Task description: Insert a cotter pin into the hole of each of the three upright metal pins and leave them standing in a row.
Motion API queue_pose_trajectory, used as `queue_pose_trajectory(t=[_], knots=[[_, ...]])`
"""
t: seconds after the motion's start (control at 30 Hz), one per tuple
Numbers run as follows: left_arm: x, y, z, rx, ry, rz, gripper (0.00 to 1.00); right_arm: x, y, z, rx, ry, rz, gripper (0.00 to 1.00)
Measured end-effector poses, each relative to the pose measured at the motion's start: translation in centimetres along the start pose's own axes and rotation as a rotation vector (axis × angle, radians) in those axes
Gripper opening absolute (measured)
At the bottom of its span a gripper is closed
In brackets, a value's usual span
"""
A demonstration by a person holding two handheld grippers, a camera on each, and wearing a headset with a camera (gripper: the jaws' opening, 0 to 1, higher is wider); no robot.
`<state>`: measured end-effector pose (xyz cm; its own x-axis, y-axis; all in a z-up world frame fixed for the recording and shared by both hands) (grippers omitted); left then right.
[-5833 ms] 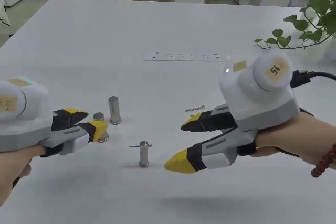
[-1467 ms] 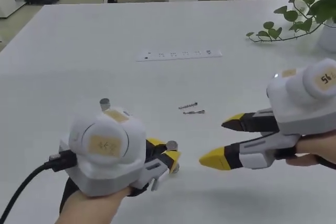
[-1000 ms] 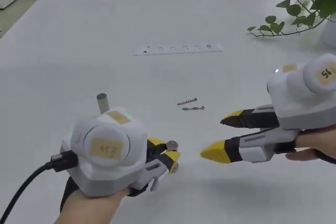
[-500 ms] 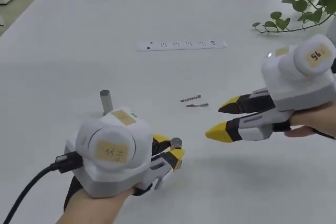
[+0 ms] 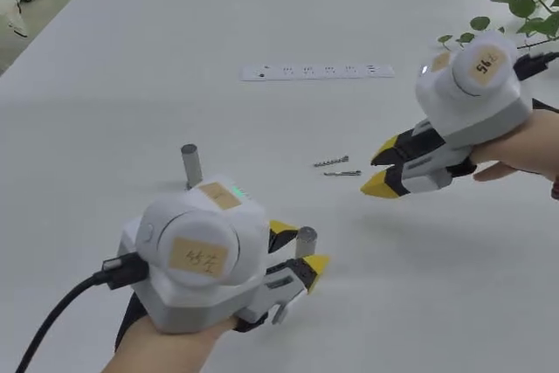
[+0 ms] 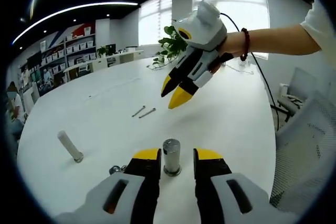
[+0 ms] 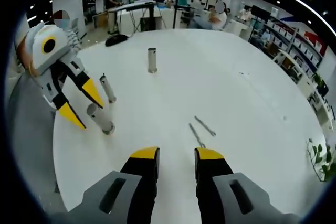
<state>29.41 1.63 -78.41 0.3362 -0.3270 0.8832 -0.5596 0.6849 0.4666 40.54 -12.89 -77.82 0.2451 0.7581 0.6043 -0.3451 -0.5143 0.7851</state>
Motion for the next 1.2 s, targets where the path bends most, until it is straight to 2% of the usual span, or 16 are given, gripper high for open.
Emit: queue_pose_trajectory(t=[0.13, 0.47, 0.9, 1.2], knots=[[0.0, 0.3, 0.0, 0.013, -0.015, 0.001, 0.26, -0.2, -0.9, 0.8, 0.008, 0.036, -0.038, 0.25], [0.2, 1.2, 0.2, -0.001, 0.024, 0.015, 0.28, -0.1, -2.9, 1.9, 0.037, 0.1, -0.101, 0.2], [0.1, 1.8, 0.5, -0.032, 0.05, 0.017, 0.33, 0.1, -4.3, 2.8, 0.069, 0.144, -0.121, 0.16], [0.0, 2.0, 0.7, -0.044, 0.076, 0.03, 0.38, 0.1, -4.9, 2.9, 0.113, 0.164, -0.133, 0.12]])
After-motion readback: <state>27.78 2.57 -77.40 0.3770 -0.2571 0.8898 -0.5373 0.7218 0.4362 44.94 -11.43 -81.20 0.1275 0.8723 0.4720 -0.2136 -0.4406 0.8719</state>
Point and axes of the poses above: the centre of the closed fingertips' face, and the gripper's own axes: y roughly backward along the fingers, z roughly to its right, x roughly out of its top, the point moved 6 cm from there along y, roughly backward along the fingers, and after that the axes turned 2 degrees about -x, right-handed, at the moved point
